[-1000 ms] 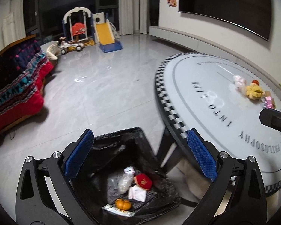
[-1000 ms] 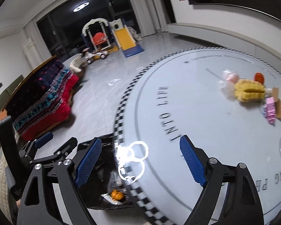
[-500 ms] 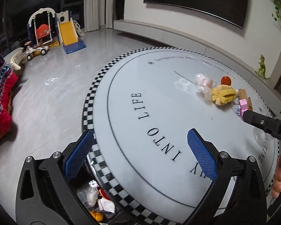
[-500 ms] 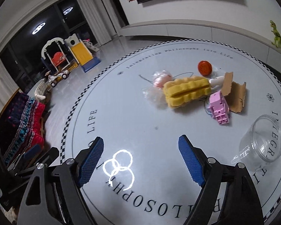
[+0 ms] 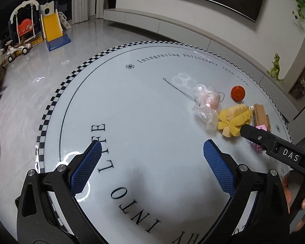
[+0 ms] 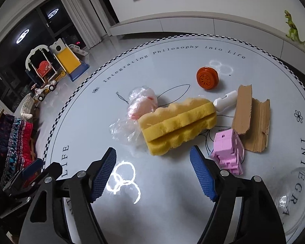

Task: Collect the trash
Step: 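Grasp the plastic bag with the left tool while the right grasps the yellow sponge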

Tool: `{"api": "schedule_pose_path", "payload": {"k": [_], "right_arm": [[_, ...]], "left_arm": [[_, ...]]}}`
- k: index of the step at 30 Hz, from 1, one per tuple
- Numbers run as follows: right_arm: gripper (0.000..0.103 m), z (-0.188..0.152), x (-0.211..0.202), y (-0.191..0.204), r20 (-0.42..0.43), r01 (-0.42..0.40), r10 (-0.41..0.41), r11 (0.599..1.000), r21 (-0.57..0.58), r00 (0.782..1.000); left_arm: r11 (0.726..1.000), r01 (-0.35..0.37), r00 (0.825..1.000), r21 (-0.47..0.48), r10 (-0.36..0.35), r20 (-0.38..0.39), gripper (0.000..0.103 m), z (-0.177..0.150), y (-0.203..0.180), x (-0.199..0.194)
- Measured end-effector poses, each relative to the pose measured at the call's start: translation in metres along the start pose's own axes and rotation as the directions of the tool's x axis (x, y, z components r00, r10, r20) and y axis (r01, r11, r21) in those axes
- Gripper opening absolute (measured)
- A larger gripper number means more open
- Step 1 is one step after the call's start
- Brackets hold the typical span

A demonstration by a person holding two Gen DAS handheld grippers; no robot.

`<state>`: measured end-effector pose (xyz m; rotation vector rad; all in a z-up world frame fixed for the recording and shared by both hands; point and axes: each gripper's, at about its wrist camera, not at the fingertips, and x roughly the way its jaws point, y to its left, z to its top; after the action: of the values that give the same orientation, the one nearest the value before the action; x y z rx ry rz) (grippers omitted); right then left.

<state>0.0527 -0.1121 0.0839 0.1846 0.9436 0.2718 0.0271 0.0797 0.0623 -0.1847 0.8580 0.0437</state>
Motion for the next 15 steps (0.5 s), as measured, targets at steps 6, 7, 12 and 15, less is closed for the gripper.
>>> {"api": "schedule_pose_path", "payload": {"k": [6,7,12,15], "right_arm": [[0.076,0.016,0.025,-0.002,-0.010,0.051,-0.051,0.998,-0.036,0.999],[0.076,0.017,0.029,-0.001,-0.014,0.065,-0.065,0.997,-0.050,0.998],[0.062,0.021,0.037,-0.003,-0.012,0.086,-0.088,0.992,-0.090,0.996],[0.055,0.021,0.033,-0.004,-0.008,0.078,-0.079,0.991,-0.105,0.997]], "left_arm": [[0.999,0.003,1.000,-0.040,-0.004,-0.025,0.097,0.033,-0.006,0.030],[0.999,0.003,1.000,-0.046,-0.004,-0.030,0.097,0.039,-0.008,0.035],[0.999,-0.005,0.998,-0.036,0.003,-0.055,0.097,0.057,-0.022,0.056],[1.000,-0.002,0.998,-0.016,0.001,-0.066,0.097,0.063,-0.034,0.064]]}}
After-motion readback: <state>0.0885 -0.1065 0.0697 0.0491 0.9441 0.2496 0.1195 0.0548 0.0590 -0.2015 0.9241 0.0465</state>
